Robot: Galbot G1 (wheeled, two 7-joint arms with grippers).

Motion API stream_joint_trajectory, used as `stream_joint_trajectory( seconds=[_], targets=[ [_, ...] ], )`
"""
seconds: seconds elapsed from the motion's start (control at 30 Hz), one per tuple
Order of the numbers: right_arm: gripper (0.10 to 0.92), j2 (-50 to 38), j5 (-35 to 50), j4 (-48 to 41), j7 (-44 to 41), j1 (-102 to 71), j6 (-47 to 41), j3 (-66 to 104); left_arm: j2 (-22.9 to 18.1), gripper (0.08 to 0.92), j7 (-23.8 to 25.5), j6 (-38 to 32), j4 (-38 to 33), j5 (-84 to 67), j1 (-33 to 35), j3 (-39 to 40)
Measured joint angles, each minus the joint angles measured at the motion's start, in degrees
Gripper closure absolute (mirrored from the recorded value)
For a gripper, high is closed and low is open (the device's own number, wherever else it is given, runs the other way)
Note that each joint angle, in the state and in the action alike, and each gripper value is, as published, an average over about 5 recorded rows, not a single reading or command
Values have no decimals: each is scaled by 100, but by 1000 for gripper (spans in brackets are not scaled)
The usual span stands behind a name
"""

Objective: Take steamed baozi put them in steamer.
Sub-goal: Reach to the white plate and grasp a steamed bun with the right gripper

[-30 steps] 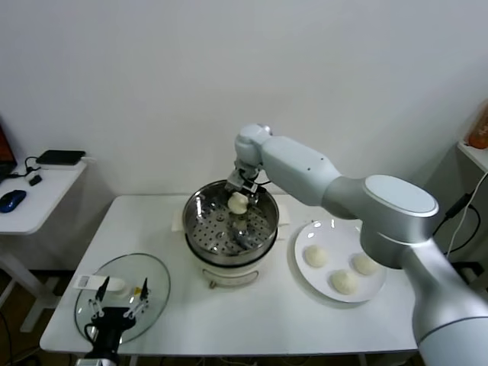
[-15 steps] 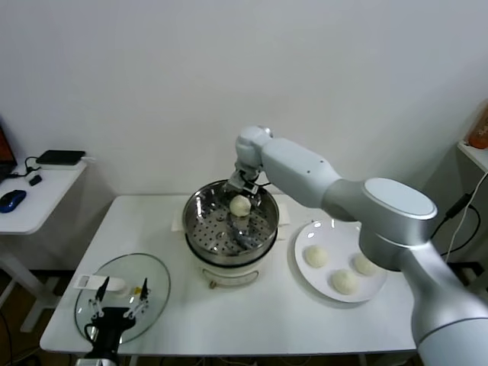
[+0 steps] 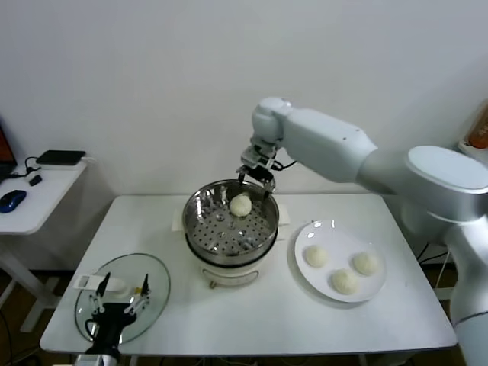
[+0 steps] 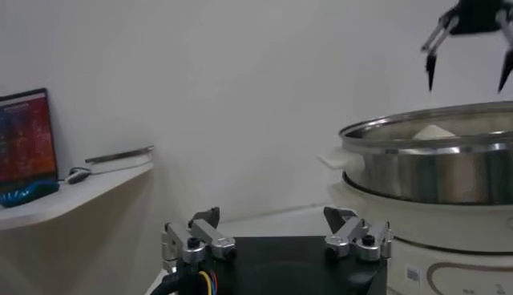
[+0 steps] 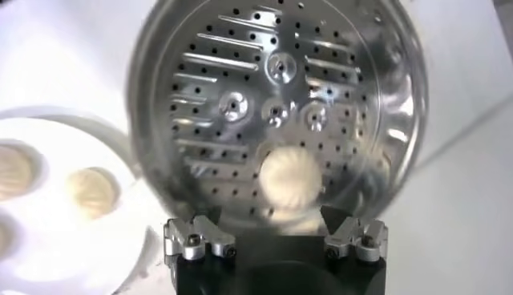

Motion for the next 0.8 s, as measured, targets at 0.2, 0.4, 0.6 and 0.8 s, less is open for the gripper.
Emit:
stream_joint_trajectory(
  seconds=[0.2, 0.4, 0.6, 0.8],
  targets=[
    [203, -773, 805, 290, -23, 340, -590, -442, 17, 177, 2, -19, 38, -4, -18, 53],
    [203, -1499, 1303, 575, 5, 410, -1096, -793, 35, 177, 7, -27, 69, -14, -49, 86],
    [203, -1949, 1405, 756, 81, 197, -1452, -903, 32, 177, 12, -31, 98, -10, -78, 141],
    [203, -2066, 1270, 812, 229, -259, -1725, -821, 22, 177, 39, -50, 104, 6, -59, 155]
  ],
)
